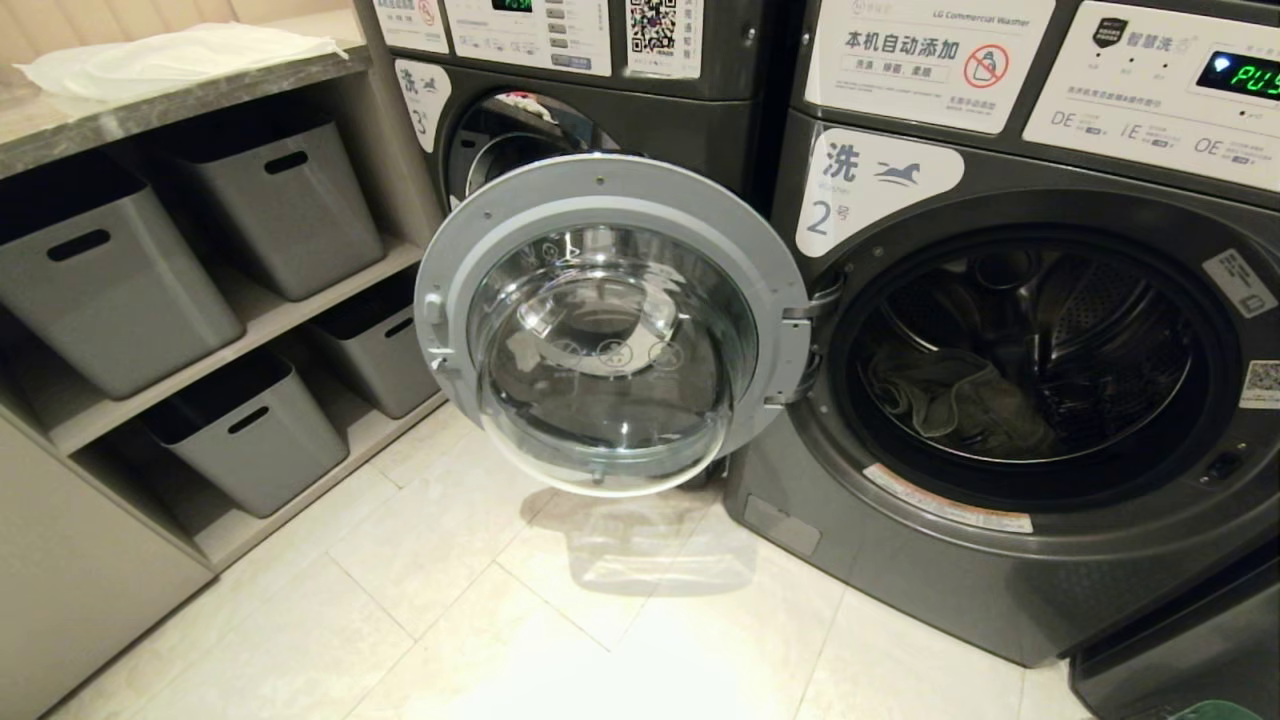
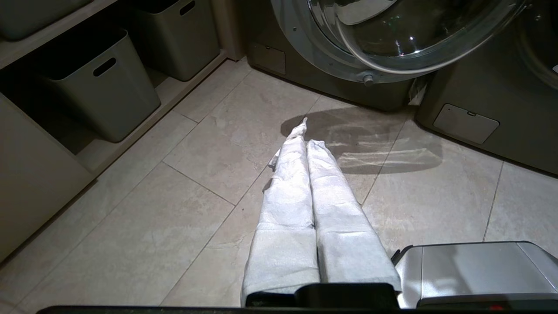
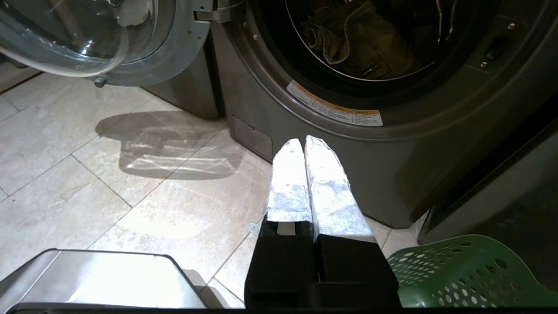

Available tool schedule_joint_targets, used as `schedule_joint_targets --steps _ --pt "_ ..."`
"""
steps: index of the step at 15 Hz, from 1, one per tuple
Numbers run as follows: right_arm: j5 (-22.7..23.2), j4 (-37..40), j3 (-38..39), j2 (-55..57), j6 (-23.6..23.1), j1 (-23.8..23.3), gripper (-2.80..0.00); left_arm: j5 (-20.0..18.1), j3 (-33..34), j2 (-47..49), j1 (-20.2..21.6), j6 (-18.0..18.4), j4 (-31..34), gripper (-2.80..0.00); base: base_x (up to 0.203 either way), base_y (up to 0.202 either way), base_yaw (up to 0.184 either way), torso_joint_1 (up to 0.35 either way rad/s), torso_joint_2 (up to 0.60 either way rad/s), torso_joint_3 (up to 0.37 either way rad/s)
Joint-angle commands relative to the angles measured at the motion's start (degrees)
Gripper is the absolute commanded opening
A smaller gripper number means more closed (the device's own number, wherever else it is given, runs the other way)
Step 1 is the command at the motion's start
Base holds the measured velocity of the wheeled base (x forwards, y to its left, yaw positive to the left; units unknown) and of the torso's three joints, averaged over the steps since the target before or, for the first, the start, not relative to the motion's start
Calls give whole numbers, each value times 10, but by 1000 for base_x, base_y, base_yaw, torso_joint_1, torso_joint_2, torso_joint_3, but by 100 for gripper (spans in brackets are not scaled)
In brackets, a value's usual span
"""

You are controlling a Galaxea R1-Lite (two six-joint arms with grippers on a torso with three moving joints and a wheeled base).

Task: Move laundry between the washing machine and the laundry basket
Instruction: Pick a cloth and place it into the basket

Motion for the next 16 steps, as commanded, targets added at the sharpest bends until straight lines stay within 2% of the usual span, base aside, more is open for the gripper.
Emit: schedule_joint_targets --steps 1,10,16 --pt "0 0 0 0 0 0 -280 0 1 -1 0 0 0 -280 0 0 0 0 0 0" --pt "0 0 0 0 -1 1 -280 0 1 -1 0 0 0 -280 0 0 0 0 0 0" --pt "0 -1 0 0 -1 0 -280 0 1 -1 0 -1 0 -280 177 0 0 3 3 5"
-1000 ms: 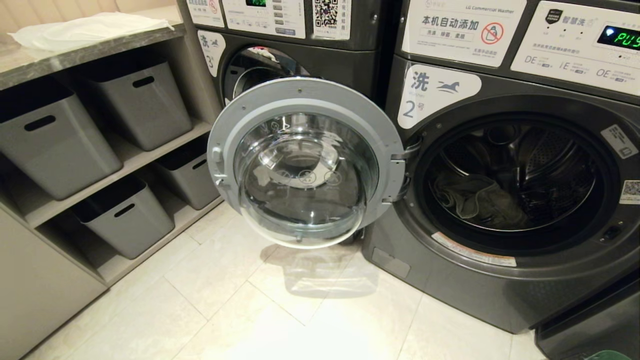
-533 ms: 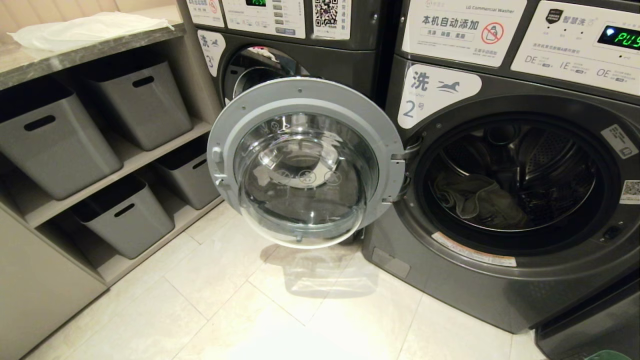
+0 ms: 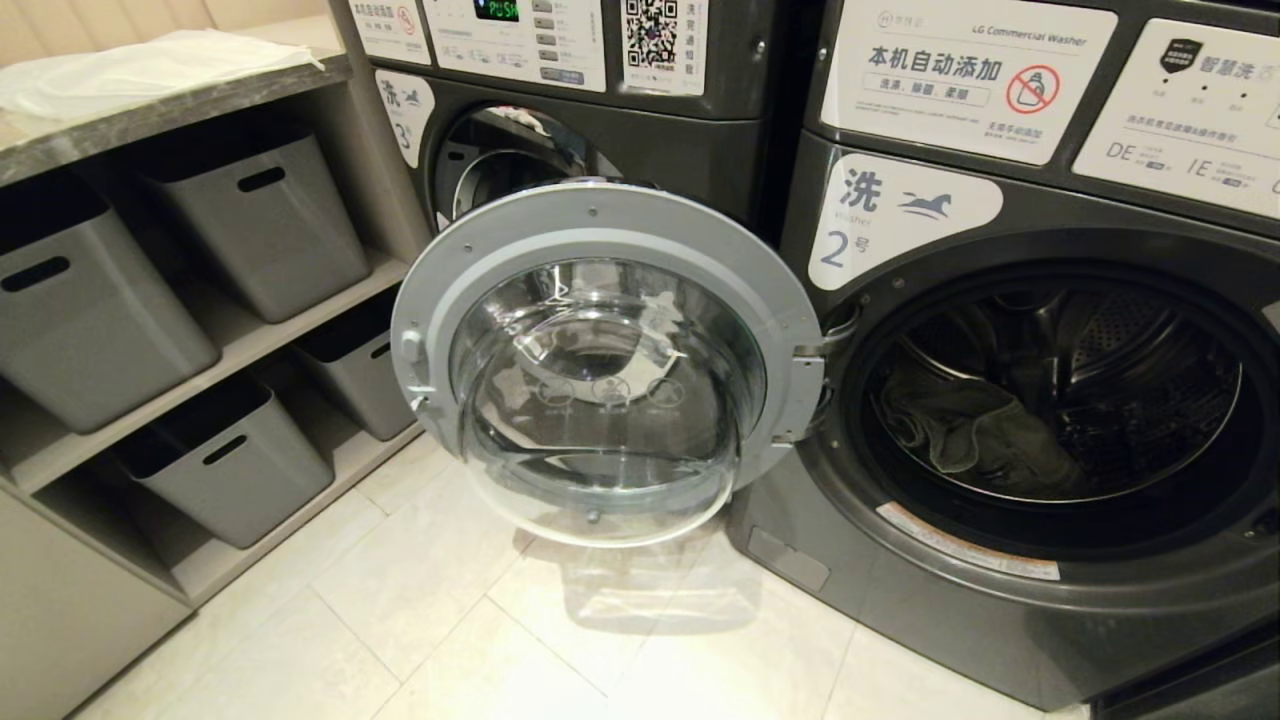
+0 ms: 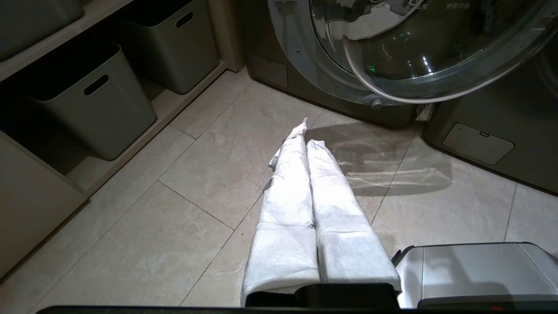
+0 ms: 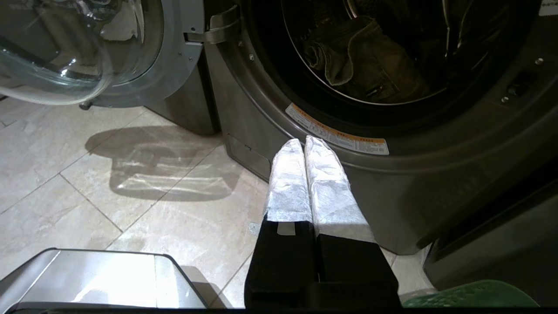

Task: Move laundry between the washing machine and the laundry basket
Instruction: Pick a cloth and place it into the basket

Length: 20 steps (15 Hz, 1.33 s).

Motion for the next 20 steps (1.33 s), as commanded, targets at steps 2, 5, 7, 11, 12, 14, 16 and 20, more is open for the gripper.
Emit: schedule_joint_targets --steps 2,5,7,11,12,14,16,20 --pt "0 -1 0 0 0 1 -280 0 1 -1 0 0 0 -280 194 0 0 2 0 2" --pt "-1 -1 0 0 2 0 -280 0 1 -1 0 -1 0 -280 195 0 0 2 3 1" --pt "-1 0 0 0 1 1 -280 0 1 -1 0 -2 1 -280 197 0 -1 1 4 -1" --pt "3 3 -1 0 -4 0 -280 0 1 -1 0 0 0 -280 114 0 0 5 4 0" --pt "-1 -1 0 0 6 1 -280 0 1 -1 0 -1 1 -280 0 0 0 0 0 0" --pt "3 0 1 0 -3 1 -280 0 1 -1 0 3 1 -280 0 0 0 0 0 0" --pt "8 1 0 0 -55 0 -280 -1 1 -1 0 8 2 -280 0 0 0 0 0 0" --pt "-14 46 -109 39 -58 -1 -280 -1 1 -1 0 7 2 -280 0 0 0 0 0 0"
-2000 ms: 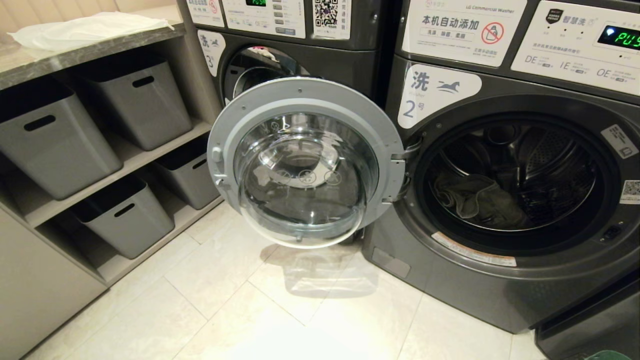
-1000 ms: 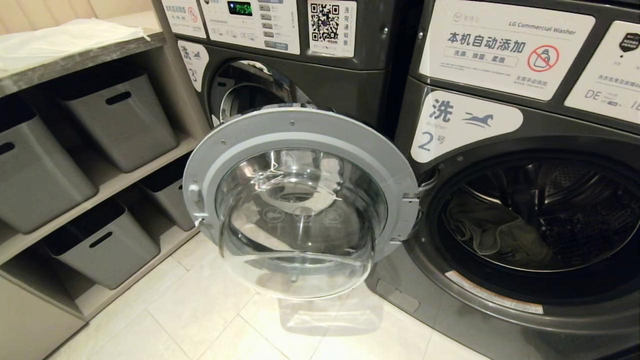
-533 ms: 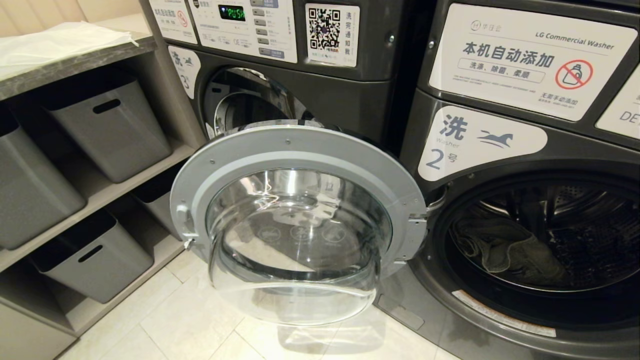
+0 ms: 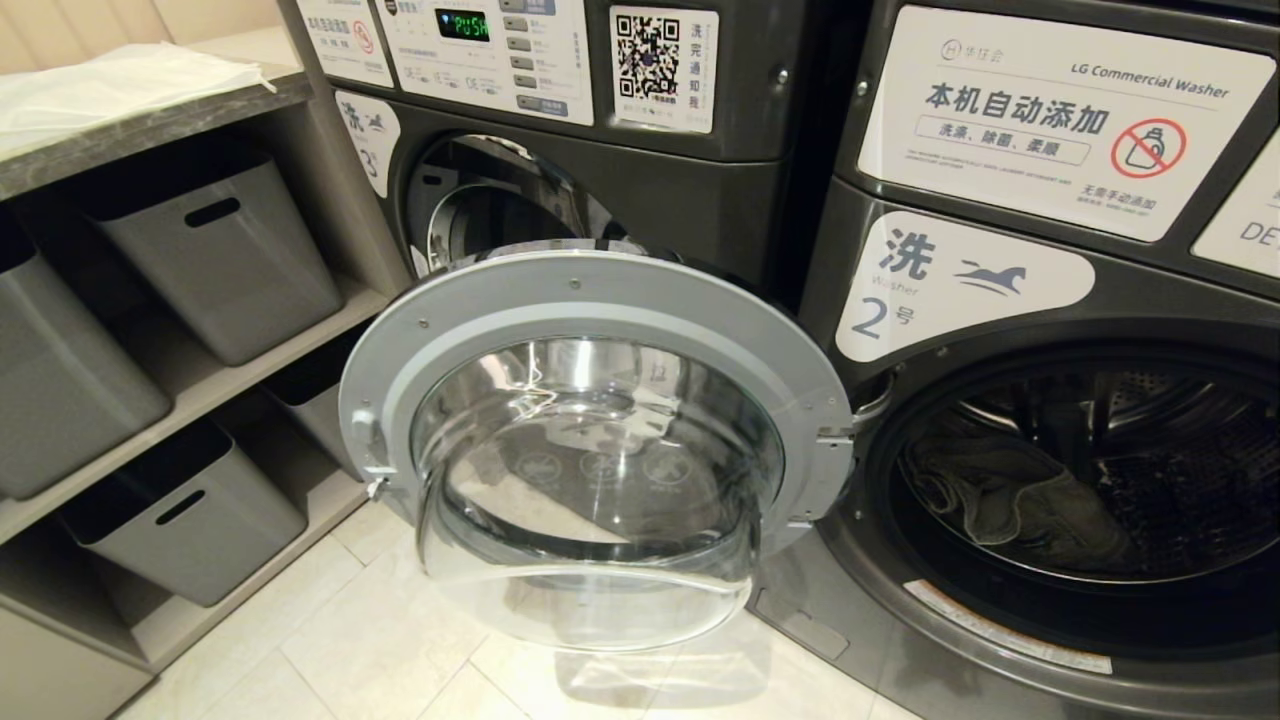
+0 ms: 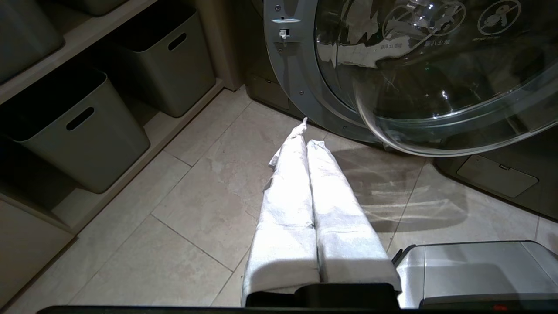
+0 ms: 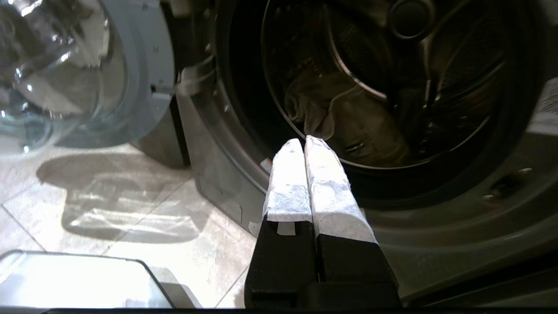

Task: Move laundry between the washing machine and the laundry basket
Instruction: Pick a cloth and place it into the basket

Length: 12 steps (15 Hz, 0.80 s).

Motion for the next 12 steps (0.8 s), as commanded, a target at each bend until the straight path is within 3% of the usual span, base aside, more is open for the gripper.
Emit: schedule_joint_targets --steps 1,4,7,10,12 --pt "-7 32 -97 67 9 0 -280 0 1 -1 0 0 0 -280 0 0 0 0 0 0" --pt "-7 152 -262 278 54 0 -280 4 1 -1 0 -18 -1 -280 0 0 0 0 0 0" --pt "54 206 -273 439 74 1 -280 7 1 -1 0 -38 -3 -280 0 0 0 0 0 0" --pt "78 81 -149 548 74 1 -280 7 1 -1 0 -38 -3 -280 0 0 0 0 0 0" --pt "78 -2 -120 650 74 0 -280 7 1 -1 0 -39 -3 -280 0 0 0 0 0 0"
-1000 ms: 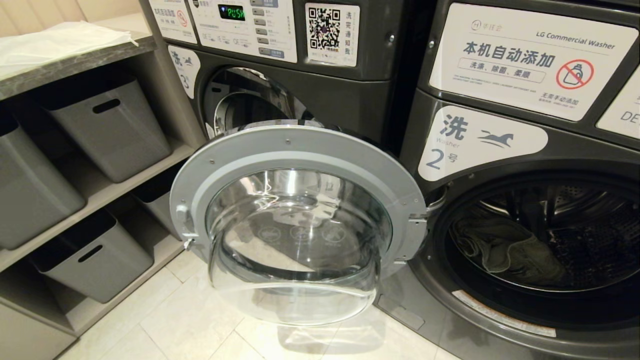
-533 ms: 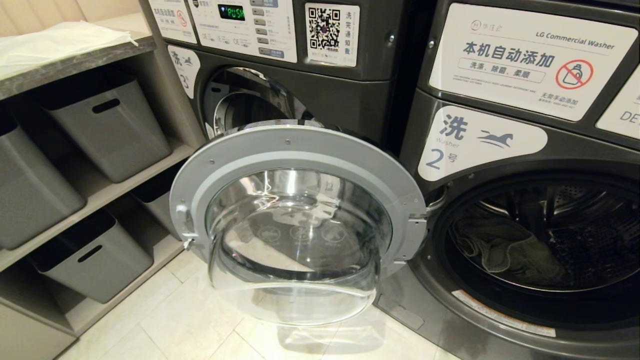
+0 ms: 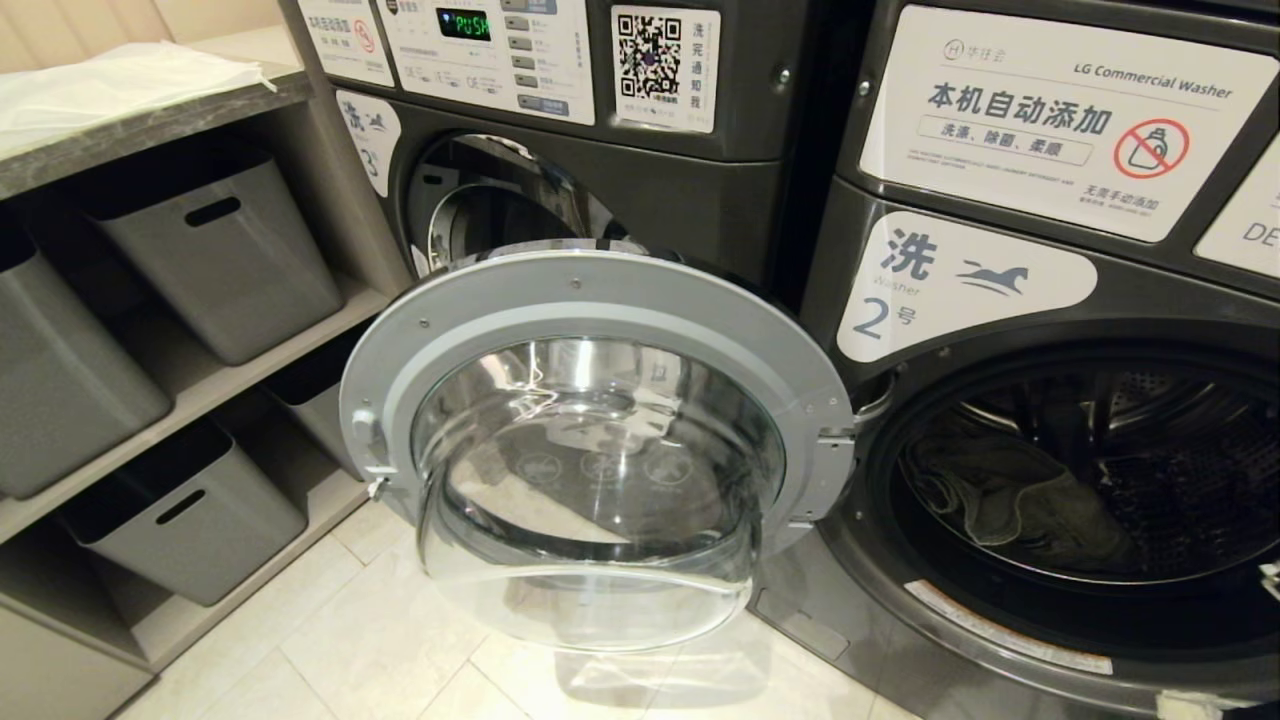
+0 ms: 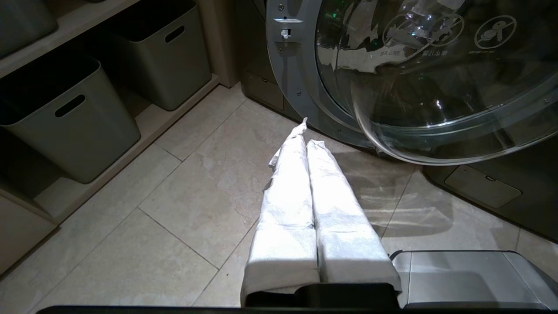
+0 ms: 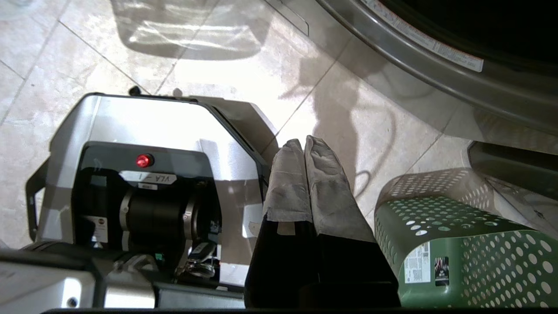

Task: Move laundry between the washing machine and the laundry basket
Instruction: Pick a cloth and place it into the basket

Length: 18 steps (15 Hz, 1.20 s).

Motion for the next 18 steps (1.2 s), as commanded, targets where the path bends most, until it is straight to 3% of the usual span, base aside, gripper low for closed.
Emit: schedule_joint_targets --steps 1,3,4,8,11,15,18 --pt "-7 -58 21 127 1 -1 -280 0 1 -1 0 0 -1 -280 0 0 0 0 0 0" --pt "-26 -138 29 210 8 -3 -280 0 1 -1 0 0 -1 -280 0 0 0 0 0 0" --pt "-33 -186 31 247 16 -3 0 0 1 -1 0 0 -1 -280 0 0 0 0 0 0" --pt "-71 -396 24 434 66 -5 0 0 1 -1 0 0 -1 -280 0 0 0 0 0 0" --pt "-104 -568 -3 569 79 -6 0 0 1 -1 0 0 -1 -280 0 0 0 0 0 0" --pt "-167 -624 -128 658 83 -37 0 0 1 -1 0 0 -1 -280 0 0 0 0 0 0" --pt "-198 -626 -170 683 76 -58 0 0 1 -1 0 0 -1 -280 0 0 0 0 0 0"
